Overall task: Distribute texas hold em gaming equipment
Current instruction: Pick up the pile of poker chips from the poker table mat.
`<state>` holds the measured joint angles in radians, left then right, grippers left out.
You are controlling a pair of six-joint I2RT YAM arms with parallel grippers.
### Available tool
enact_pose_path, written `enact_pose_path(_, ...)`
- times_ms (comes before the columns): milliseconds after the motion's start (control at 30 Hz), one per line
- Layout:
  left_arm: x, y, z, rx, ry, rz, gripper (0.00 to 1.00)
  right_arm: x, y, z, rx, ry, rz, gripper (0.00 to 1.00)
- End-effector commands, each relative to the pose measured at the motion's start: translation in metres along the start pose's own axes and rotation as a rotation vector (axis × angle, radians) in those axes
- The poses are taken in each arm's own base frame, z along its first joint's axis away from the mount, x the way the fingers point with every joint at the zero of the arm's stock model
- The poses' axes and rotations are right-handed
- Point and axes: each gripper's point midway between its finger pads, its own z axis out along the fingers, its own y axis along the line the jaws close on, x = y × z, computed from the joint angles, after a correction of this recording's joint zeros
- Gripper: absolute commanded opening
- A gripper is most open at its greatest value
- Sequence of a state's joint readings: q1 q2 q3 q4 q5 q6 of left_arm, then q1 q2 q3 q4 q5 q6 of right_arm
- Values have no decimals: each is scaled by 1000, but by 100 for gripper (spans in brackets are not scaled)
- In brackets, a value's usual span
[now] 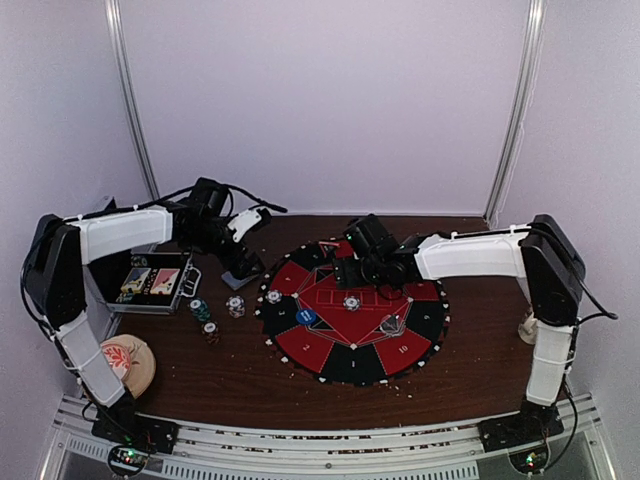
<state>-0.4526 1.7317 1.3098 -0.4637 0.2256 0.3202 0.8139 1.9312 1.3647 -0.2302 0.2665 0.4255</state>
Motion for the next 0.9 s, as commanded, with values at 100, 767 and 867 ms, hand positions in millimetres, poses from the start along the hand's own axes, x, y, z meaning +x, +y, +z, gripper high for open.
enact_pose_path(100,-4,1,-36,-55,-176,31,98,45,18,25,-54,155,-69,89)
enact_pose_path(767,3,2,-43,-111,-212,8,98,84,16,44,8,223,-149,81)
enact_pose_path(867,3,3,-44,-118,-214,8,98,89,16,46,17,235,-158,79)
